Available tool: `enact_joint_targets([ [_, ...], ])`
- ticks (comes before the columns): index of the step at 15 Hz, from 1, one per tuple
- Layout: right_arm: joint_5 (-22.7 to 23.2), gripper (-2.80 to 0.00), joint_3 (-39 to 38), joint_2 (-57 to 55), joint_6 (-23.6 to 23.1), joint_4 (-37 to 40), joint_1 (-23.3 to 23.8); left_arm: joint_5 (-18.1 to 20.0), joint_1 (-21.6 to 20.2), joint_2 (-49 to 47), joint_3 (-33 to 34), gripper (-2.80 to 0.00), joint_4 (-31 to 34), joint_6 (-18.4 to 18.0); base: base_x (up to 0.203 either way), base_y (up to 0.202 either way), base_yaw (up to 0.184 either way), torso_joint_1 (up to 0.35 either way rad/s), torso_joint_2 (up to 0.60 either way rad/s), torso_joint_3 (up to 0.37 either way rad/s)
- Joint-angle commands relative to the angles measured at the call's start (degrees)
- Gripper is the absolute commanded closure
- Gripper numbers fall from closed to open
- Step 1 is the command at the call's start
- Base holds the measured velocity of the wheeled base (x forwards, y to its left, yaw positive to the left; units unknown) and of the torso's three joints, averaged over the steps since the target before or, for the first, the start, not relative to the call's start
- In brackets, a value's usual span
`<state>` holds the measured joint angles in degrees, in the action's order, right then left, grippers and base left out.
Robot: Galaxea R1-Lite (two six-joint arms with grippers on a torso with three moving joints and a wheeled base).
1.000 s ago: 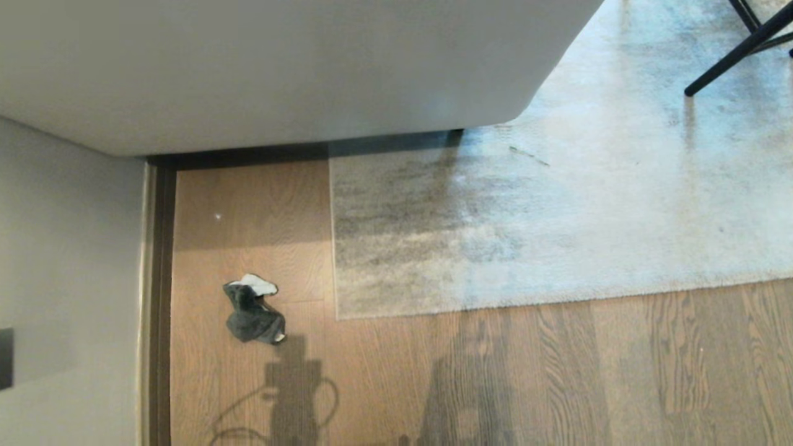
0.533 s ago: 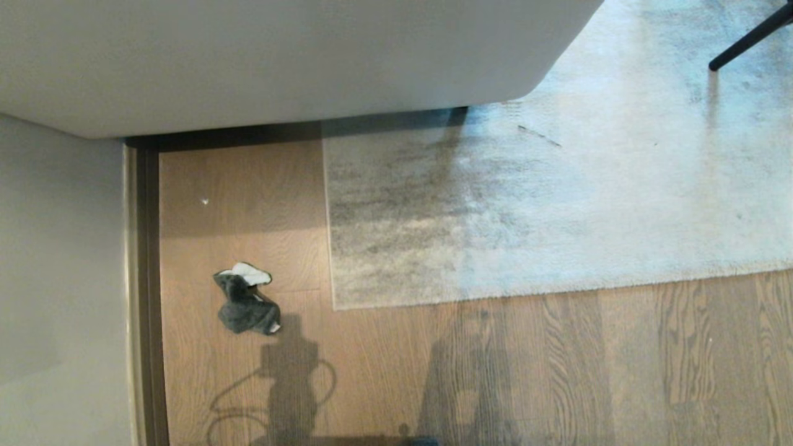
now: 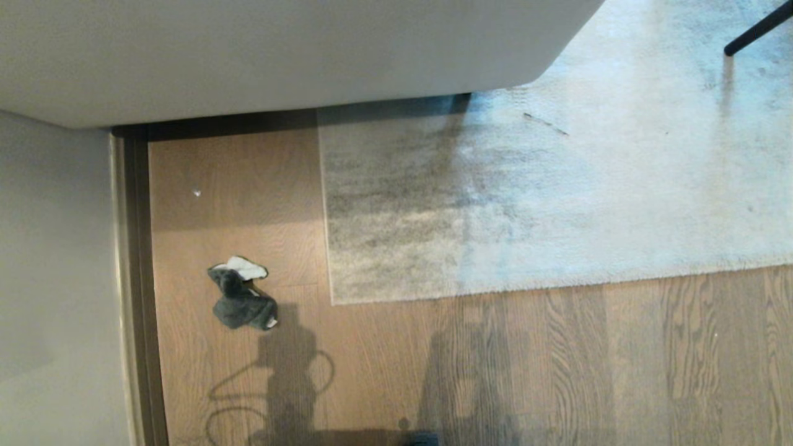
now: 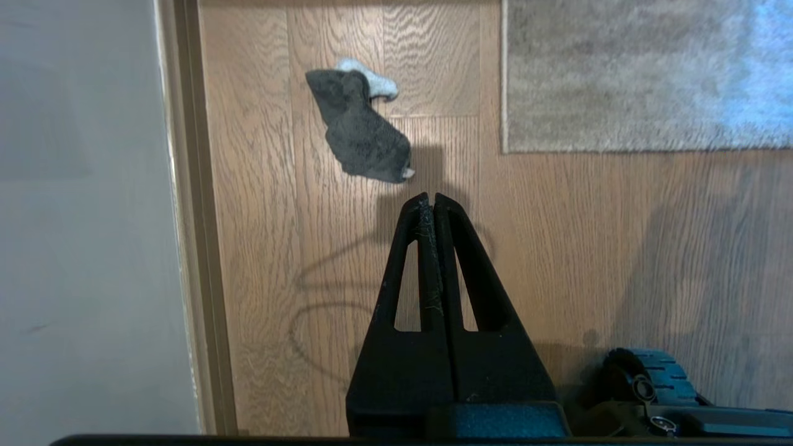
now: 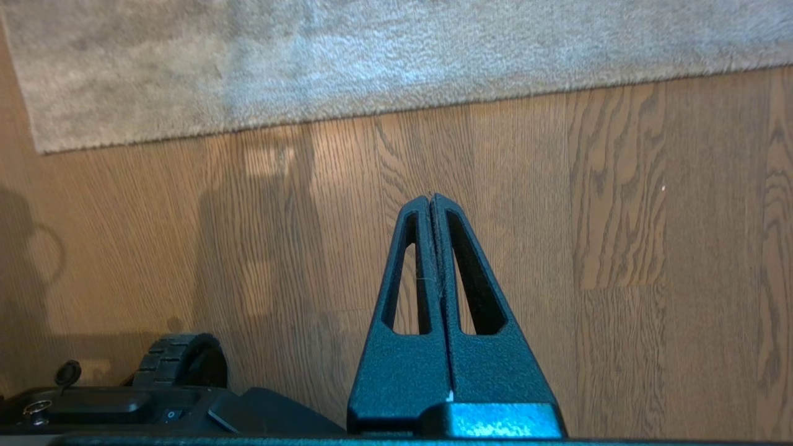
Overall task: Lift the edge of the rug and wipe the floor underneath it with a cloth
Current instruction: Pick up the rag
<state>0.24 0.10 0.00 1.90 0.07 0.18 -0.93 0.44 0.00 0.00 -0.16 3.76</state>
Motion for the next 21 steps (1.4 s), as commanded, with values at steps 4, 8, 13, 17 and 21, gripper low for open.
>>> enact_joint_targets([
  [4,0.0,0.0,0.0,0.0,0.0,0.0,0.0,0.0,0.0,0.0,0.0,0.0,0.0,0.1,0.0,0.0,0.0,0.003,0.0,-0.19],
  [8,0.0,0.0,0.0,0.0,0.0,0.0,0.0,0.0,0.0,0.0,-0.1,0.0,0.0,0.1,0.0,0.0,0.0,0.002,0.0,-0.194],
  [13,0.0,0.0,0.0,-0.1,0.0,0.0,0.0,-0.1,0.0,0.0,-0.1,0.0,0.0,0.4,0.0,0.0,0.0,0.002,0.0,-0.196],
  [17,0.0,0.0,0.0,0.0,0.0,0.0,0.0,-0.1,0.0,0.0,0.0,0.0,-0.1,0.5,0.0,0.0,0.0,0.0,0.0,-0.197],
  [21,0.0,0.0,0.0,-0.1,0.0,0.0,0.0,0.0,0.0,0.0,-0.1,0.0,0.0,0.9,0.0,0.0,0.0,0.002,0.0,-0.123],
])
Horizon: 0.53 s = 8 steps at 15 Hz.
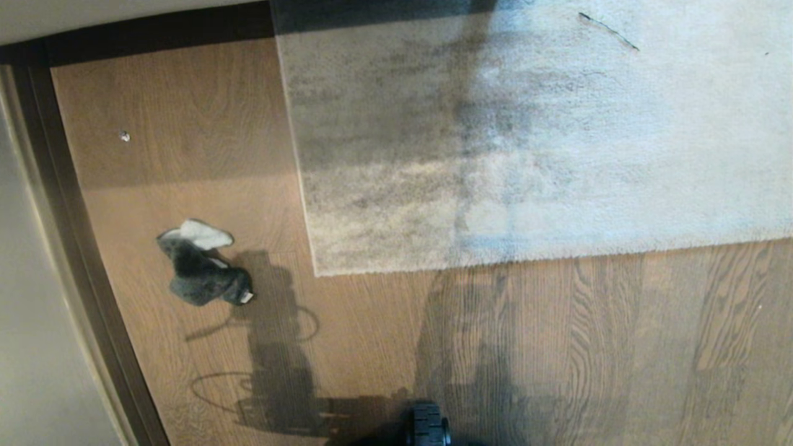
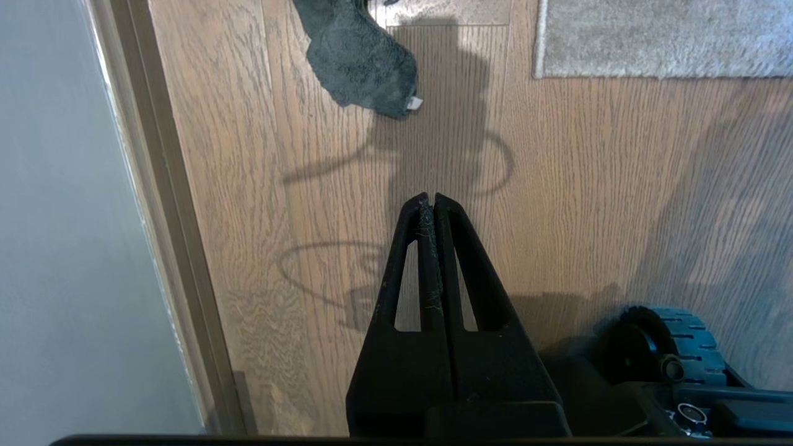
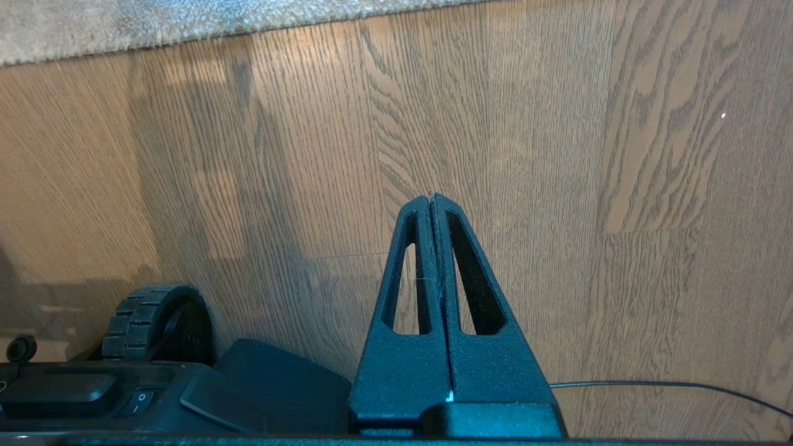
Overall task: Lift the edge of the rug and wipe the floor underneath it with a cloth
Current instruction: Pick up the rag
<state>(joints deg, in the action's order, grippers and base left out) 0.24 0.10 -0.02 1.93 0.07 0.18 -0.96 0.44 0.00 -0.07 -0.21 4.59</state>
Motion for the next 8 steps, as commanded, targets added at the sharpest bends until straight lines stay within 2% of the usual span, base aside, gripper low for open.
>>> enact_joint_targets([
  [1,0.0,0.0,0.0,0.0,0.0,0.0,0.0,-0.1,0.0,0.0,0.0,0.0,-0.1,0.2,0.0,0.0,0.0,-0.001,0.01,-0.031],
  [8,0.0,0.0,0.0,0.0,0.0,0.0,0.0,0.0,0.0,0.0,0.1,0.0,-0.1,0.2,0.0,0.0,0.0,0.0,0.0,0.0],
])
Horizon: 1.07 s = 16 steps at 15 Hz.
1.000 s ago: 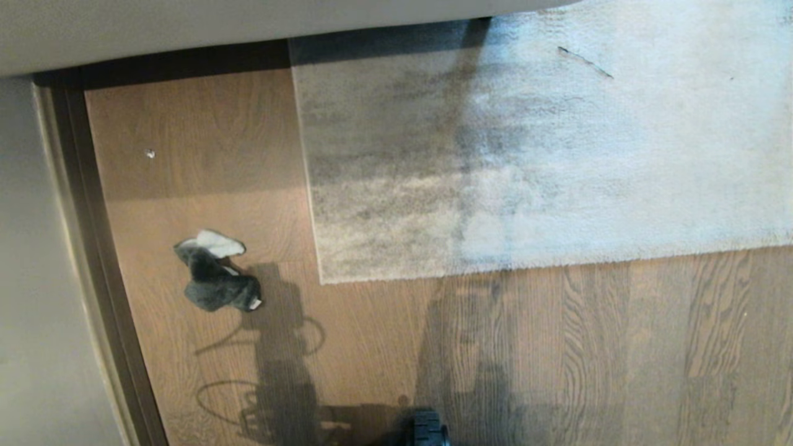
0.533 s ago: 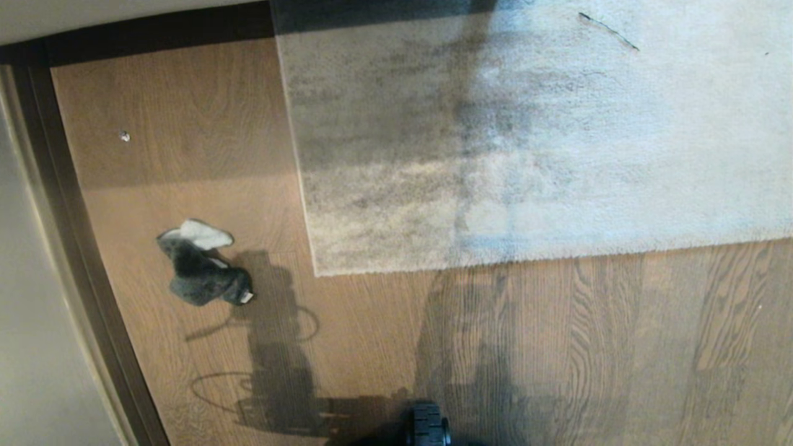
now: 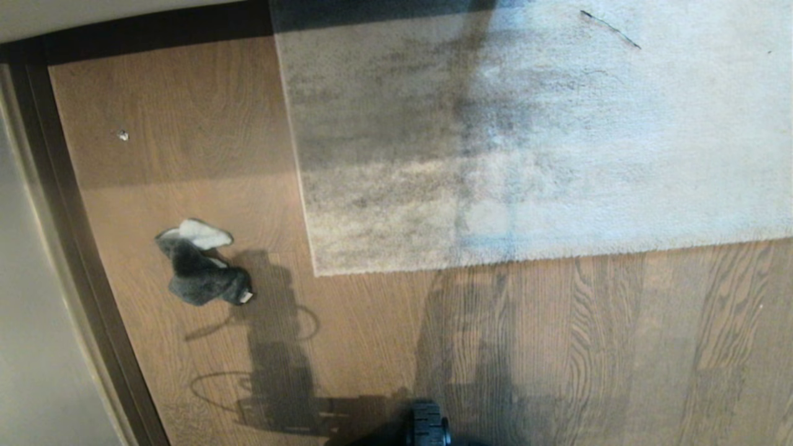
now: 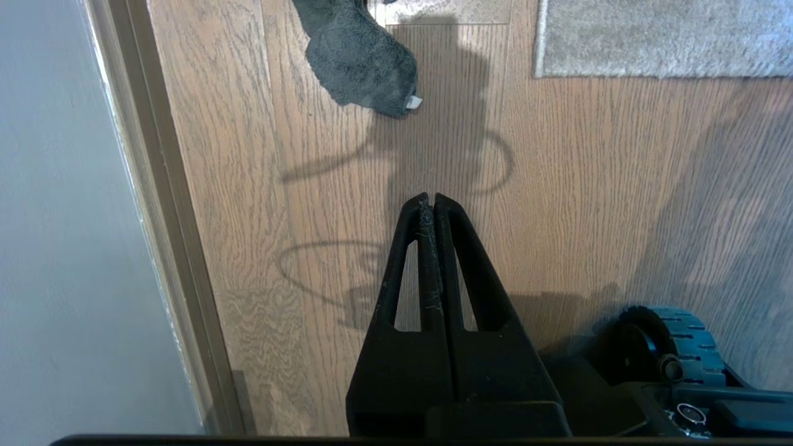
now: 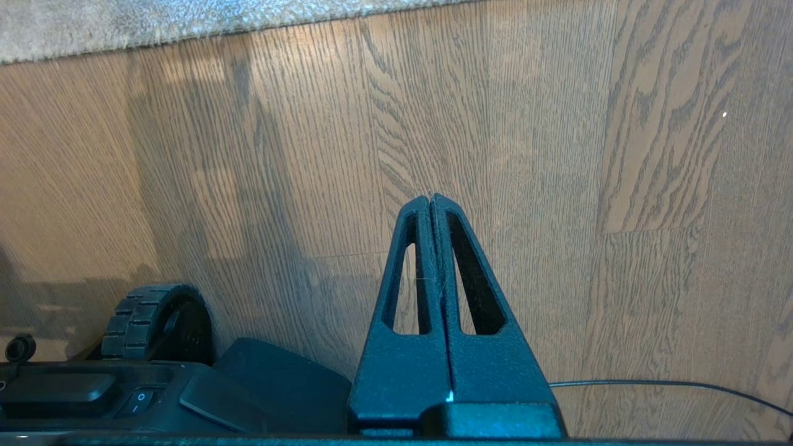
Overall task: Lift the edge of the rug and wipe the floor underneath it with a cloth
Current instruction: Pick up the rag
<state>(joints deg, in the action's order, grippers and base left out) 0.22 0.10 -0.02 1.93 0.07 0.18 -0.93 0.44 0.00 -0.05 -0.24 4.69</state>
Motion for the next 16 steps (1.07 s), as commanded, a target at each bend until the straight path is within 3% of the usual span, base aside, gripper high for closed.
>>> enact_joint_targets([
  [1,0.0,0.0,0.0,-0.1,0.0,0.0,0.0,0.1,0.0,0.0,0.0,0.0,0.0,0.0,0.0,0.0,0.0,0.0,0.0,0.0],
  [13,0.0,0.0,0.0,-0.1,0.0,0.0,0.0,0.3,0.0,0.0,-0.9,0.0,0.8,-0.3,0.0,0.0,0.0,0.0,0.0,0.0],
  [16,0.0,0.0,0.0,0.0,0.0,0.0,0.0,3.3,0.0,-2.7,-8.3,0.0,9.3,-0.4,0.0,0.0,0.0,0.0,0.0,0.0],
])
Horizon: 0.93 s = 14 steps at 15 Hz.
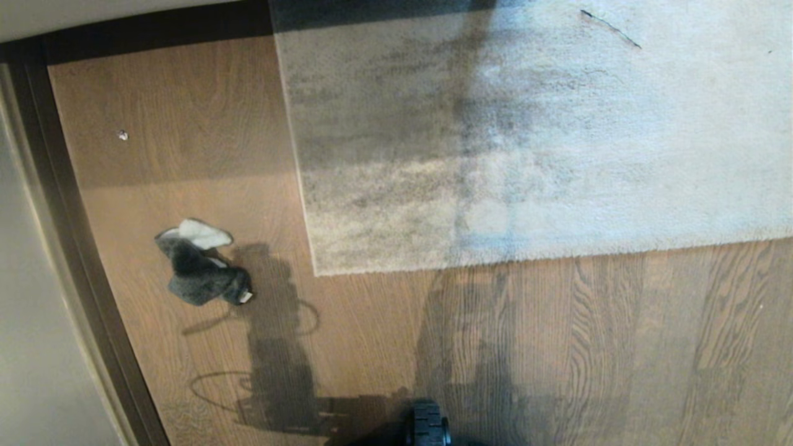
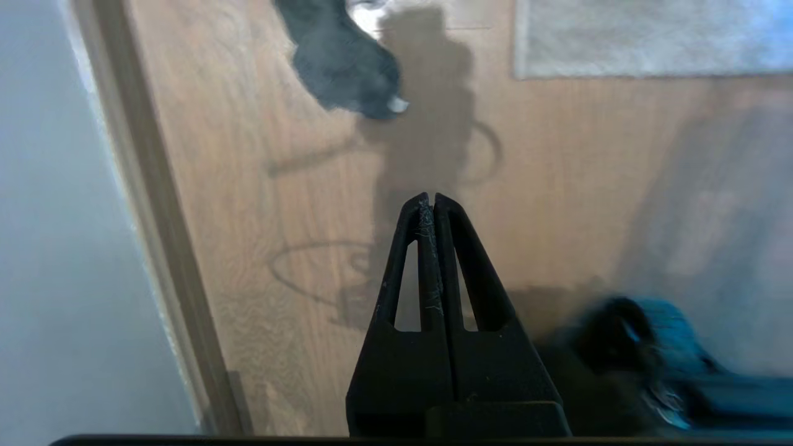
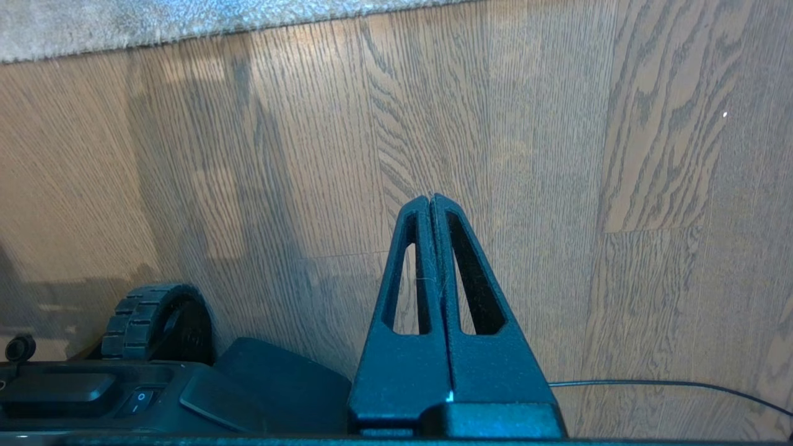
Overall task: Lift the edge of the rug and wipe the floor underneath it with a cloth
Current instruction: Pick up the rag
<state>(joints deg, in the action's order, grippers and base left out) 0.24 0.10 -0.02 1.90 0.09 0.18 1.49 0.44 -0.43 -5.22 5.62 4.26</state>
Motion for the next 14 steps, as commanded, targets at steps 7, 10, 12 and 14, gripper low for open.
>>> enact_joint_targets([
  [7,0.0,0.0,0.0,0.0,0.0,0.0,0.0,3.1,1.3,-24.2,-8.2,0.0,0.6,0.8,0.0,0.0,0.0,0.0,0.0,0.0],
  [10,0.0,0.0,0.0,0.0,0.0,0.0,0.0,2.3,1.1,-36.2,-9.2,0.0,-6.1,1.0,0.0,0.0,0.0,0.0,0.0,0.0],
  [12,0.0,0.0,0.0,0.0,0.0,0.0,0.0,0.8,0.1,-45.1,-9.4,0.0,-12.4,1.0,0.0,0.0,0.0,0.0,0.0,0.0],
  [14,0.0,0.0,0.0,-0.1,0.0,0.0,0.0,0.1,-2.8,-53.6,-9.5,0.0,-20.4,0.7,0.0,0.0,0.0,0.0,0.0,0.0],
])
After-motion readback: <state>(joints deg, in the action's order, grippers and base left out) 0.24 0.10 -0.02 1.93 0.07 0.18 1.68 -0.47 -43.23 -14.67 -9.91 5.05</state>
